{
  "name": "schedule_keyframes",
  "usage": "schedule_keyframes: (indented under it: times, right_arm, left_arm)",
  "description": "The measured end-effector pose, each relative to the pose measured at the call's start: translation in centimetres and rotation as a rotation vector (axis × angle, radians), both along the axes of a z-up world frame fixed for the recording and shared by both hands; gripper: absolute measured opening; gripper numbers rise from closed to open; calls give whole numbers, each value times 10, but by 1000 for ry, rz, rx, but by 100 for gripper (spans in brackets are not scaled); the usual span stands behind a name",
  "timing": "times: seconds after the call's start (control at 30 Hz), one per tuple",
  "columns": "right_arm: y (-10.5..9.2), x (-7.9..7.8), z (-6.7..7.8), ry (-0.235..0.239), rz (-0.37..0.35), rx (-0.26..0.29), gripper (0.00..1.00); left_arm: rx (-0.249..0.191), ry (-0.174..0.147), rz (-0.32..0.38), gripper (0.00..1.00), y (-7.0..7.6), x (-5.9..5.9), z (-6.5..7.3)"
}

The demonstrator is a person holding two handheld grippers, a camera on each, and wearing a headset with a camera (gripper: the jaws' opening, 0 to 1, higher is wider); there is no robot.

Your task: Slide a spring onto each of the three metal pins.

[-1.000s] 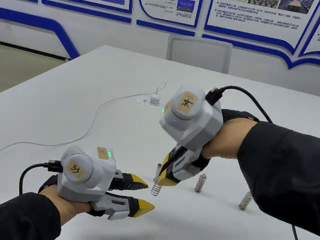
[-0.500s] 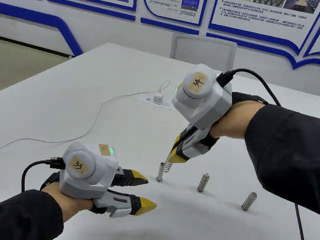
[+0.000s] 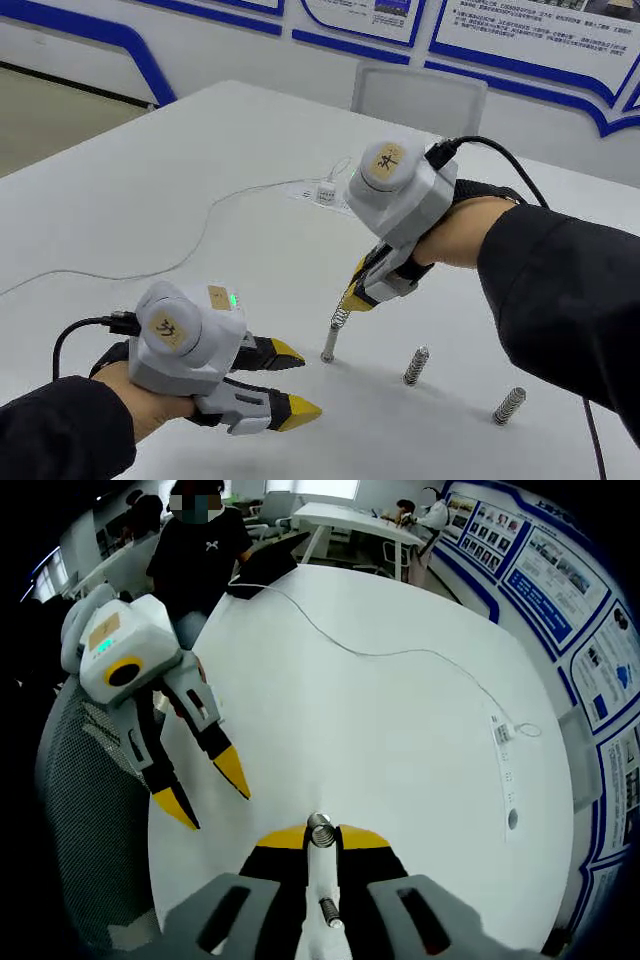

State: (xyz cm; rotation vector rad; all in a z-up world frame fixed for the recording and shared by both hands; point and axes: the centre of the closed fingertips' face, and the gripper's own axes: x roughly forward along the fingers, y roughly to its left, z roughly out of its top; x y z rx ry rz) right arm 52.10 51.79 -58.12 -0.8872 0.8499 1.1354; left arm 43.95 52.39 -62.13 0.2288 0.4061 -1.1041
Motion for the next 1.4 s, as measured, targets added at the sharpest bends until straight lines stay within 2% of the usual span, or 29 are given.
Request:
schedule_keyframes:
  times: [0.7, 1.07, 1.4]
  right_arm:
    - [4, 7, -22, 29, 12, -63, 11]
    - [2, 8, -44, 53, -1, -103, 11]
    - [2, 9, -59, 60, -27, -113, 12]
  left_arm:
    - [-10, 5, 10, 35, 1, 1, 0]
    - [-10, 8, 11, 35, 1, 2, -1]
    - [-13, 10, 16, 35, 2, 2, -1]
